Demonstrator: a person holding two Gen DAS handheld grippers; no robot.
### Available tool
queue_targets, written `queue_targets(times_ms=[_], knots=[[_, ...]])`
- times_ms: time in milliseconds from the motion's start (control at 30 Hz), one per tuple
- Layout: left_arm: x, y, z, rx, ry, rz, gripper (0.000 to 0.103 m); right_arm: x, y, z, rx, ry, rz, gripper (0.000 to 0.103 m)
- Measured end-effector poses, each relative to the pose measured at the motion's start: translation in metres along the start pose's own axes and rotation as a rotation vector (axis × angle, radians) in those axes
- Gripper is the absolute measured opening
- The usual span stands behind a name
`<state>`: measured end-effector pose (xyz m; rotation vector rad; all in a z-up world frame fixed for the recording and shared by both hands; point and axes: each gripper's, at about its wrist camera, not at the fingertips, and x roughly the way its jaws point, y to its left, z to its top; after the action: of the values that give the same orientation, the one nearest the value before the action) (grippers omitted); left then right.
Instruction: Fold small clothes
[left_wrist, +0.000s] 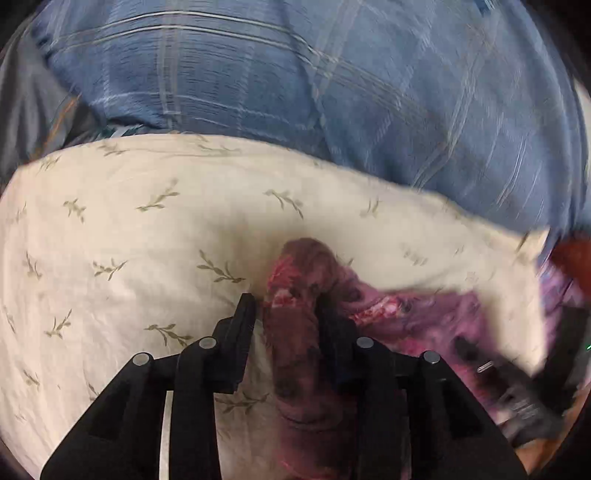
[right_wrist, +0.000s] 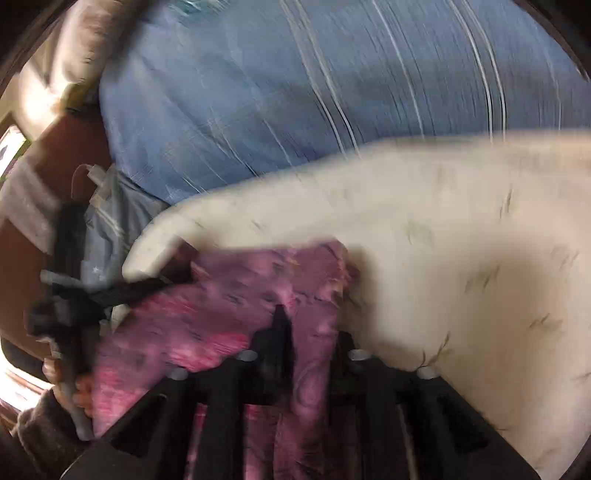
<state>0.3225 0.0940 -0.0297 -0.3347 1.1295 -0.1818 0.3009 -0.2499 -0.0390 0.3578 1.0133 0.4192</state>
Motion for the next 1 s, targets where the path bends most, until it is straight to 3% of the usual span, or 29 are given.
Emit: queue_targets(times_ms=[67,133,233,300,333,433,467,500,567,633,700,767,833,967,1000], knots=[[-0.020,0.007,0.001,-0.039,-0.004,-0.051,0.033,-0.014,-0.002,0.001,0.019,-0.034,0.005,0.030],[-0.049,0.012,-0.004,-0.052,-0.030,-0.092,0.032,-0.040,0.003,-0.001,0.024,-0.093,0.015,0.031],[-0.095,0.004,-0.032,-0.011,-0.067,-0.168,0.036,-0.087,0.009,-0.022,0.039,-0.158,0.146,0.031],[-0.110,-0.009,-0.054,0.038,-0.108,-0.137,0.071,-0.108,0.020,-0.047,0.013,-0.171,0.205,0.031],[-0.110,-0.014,-0.067,0.054,-0.108,-0.106,0.076,-0.111,0.024,-0.060,0.002,-0.157,0.226,0.031],[-0.058,-0.021,-0.096,0.038,0.062,-0.005,0.079,-0.090,0.026,-0.099,0.009,-0.034,0.191,0.033],[-0.043,-0.016,-0.102,-0.007,0.104,-0.015,0.081,-0.085,0.024,-0.108,0.016,-0.028,0.171,0.033],[-0.049,-0.015,-0.104,-0.017,0.062,-0.024,0.081,-0.091,0.021,-0.113,0.037,-0.064,0.176,0.033],[-0.072,-0.017,-0.105,-0.031,0.062,-0.029,0.077,-0.102,0.022,-0.108,0.086,-0.051,0.177,0.033],[-0.095,-0.017,-0.111,-0.022,0.058,-0.106,0.077,-0.125,0.019,-0.112,0.092,-0.086,0.197,0.042],[-0.116,-0.017,-0.124,0.001,0.044,-0.119,0.078,-0.145,0.015,-0.121,0.071,-0.104,0.139,0.056],[-0.127,-0.013,-0.145,0.001,0.045,-0.150,0.078,-0.151,0.007,-0.134,0.090,-0.102,0.119,0.058],[-0.124,-0.008,-0.168,-0.024,0.093,-0.210,0.079,-0.149,-0.005,-0.153,0.141,-0.075,0.111,0.058],[-0.092,-0.004,-0.188,-0.074,0.199,-0.162,0.079,-0.129,-0.008,-0.170,0.165,-0.049,0.068,0.058],[-0.093,-0.004,-0.187,-0.084,0.188,-0.168,0.079,-0.129,-0.003,-0.171,0.148,-0.054,0.065,0.058]])
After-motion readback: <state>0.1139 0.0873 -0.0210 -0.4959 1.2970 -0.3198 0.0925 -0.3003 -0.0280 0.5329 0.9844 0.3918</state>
